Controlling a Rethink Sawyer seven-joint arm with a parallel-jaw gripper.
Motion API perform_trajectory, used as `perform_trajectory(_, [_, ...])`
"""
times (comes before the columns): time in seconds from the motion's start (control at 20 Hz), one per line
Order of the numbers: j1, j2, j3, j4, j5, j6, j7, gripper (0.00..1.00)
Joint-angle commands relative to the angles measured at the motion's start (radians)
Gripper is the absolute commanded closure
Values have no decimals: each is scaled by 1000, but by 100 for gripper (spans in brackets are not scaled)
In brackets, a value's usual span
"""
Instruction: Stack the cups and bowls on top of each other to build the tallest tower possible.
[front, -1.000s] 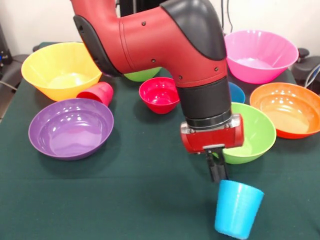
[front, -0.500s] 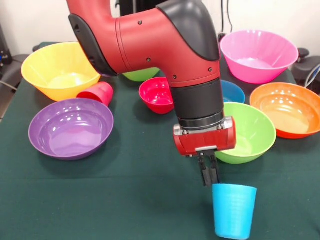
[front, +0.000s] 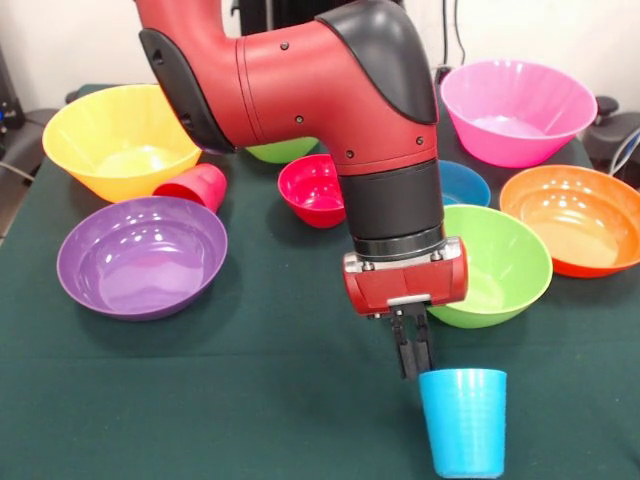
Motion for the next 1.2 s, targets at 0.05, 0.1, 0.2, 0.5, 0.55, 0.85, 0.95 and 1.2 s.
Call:
perform_trajectory(0.05, [13,-4,-43,33,-39,55,13,100])
perform_trajectory(0.1, [12,-9,-44,36,-35,67,12,100])
perform_trajectory(0.2, [7,-30,-45,48,-24,102,8,100])
perform_trajectory(0.5, [-26,-95,-28,129,-13,139,-6,100])
perform_trajectory(0.55, [-34,-100,-23,138,-12,148,-13,100])
perform_trajectory(0.85, [-53,-103,7,114,11,225,-52,100])
perform_trajectory(0.95, [-50,-100,13,90,19,258,-62,100])
perform_trajectory(1.2, [-66,-97,27,78,23,296,-82,100])
